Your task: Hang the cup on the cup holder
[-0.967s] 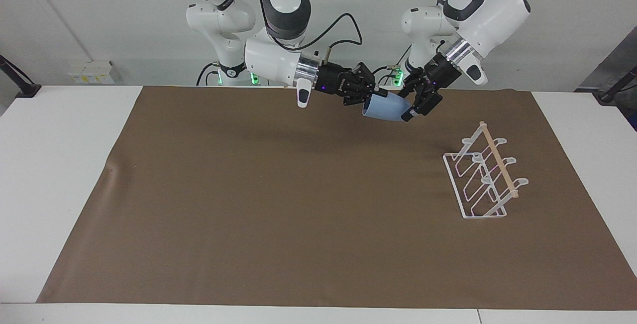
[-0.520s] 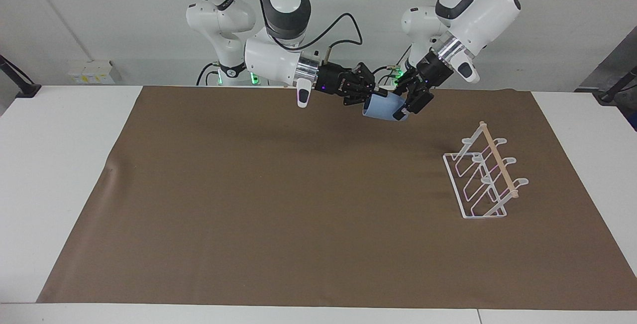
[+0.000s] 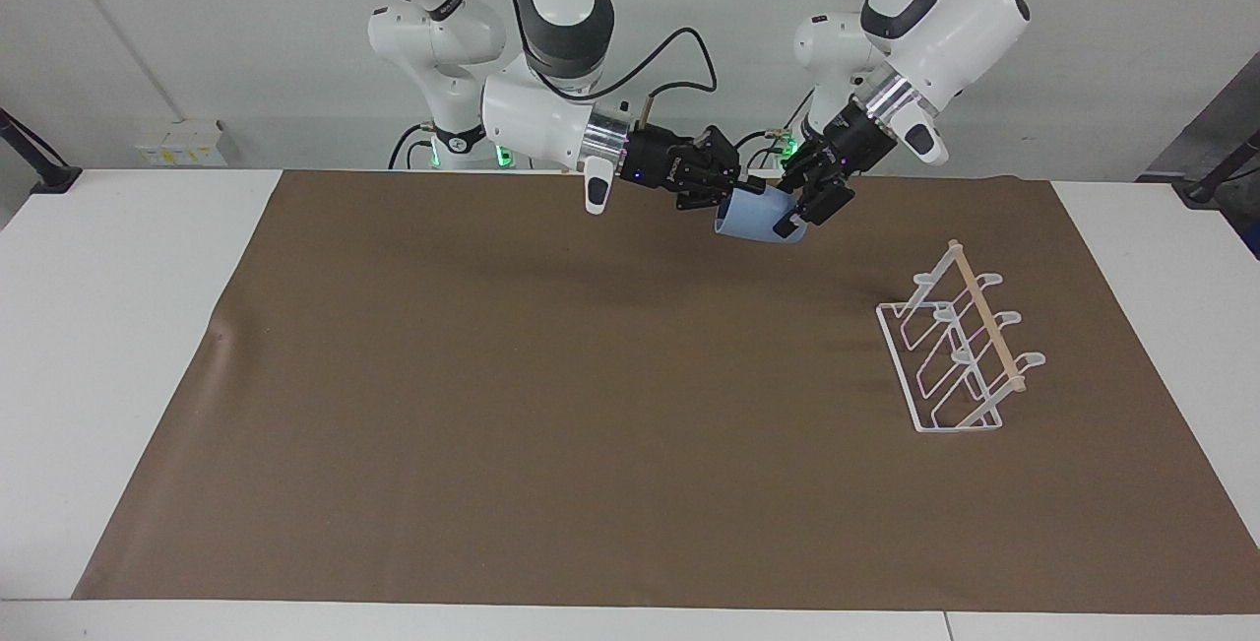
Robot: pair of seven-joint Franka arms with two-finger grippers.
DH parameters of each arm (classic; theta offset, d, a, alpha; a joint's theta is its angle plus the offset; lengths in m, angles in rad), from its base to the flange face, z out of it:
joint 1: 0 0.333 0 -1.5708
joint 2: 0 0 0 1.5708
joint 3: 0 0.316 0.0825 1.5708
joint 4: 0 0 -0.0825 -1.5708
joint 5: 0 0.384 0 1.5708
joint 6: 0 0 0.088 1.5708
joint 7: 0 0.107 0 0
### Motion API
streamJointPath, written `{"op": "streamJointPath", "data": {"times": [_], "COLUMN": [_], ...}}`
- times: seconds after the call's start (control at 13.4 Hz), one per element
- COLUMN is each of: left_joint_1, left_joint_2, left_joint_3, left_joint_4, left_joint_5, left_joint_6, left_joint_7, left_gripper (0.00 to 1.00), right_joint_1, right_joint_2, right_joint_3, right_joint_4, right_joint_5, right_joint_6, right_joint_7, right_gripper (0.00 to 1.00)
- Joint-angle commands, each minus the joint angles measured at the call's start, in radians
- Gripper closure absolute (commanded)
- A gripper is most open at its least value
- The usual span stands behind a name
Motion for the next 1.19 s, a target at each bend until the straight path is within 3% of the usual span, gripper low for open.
{"op": "streamJointPath", "data": {"times": [0.0, 0.3, 0.59, 0.89, 1.12], "left_joint_1": [-0.002, 0.033, 0.105, 0.138, 0.138], "left_joint_2": [-0.022, -0.018, -0.018, 0.014, 0.087], "left_joint_3": [0.007, 0.009, 0.012, 0.010, 0.010], "left_joint_4": [-0.025, -0.021, 0.002, 0.074, 0.179], "left_joint_5": [-0.005, 0.024, 0.093, 0.387, 0.645], "left_joint_6": [0.015, -0.008, -0.089, -0.082, -0.035], "left_joint_7": [-0.011, 0.018, 0.083, 0.155, 0.155], "left_gripper": [1.00, 1.00, 1.00, 1.00, 1.00], "right_joint_1": [0.003, 0.003, -0.005, -0.014, -0.017], "right_joint_2": [-0.020, -0.020, -0.019, -0.011, -0.002], "right_joint_3": [0.047, 0.050, 0.039, -0.002, -0.091], "right_joint_4": [-0.004, 0.006, 0.020, 0.020, 0.095], "right_joint_5": [0.025, -0.034, -0.337, -0.741, -1.107], "right_joint_6": [0.111, 0.130, 0.125, 0.069, -0.165], "right_joint_7": [0.067, 0.056, 0.064, 0.055, 0.038], "right_gripper": [0.00, 0.00, 0.00, 0.00, 0.00]}}
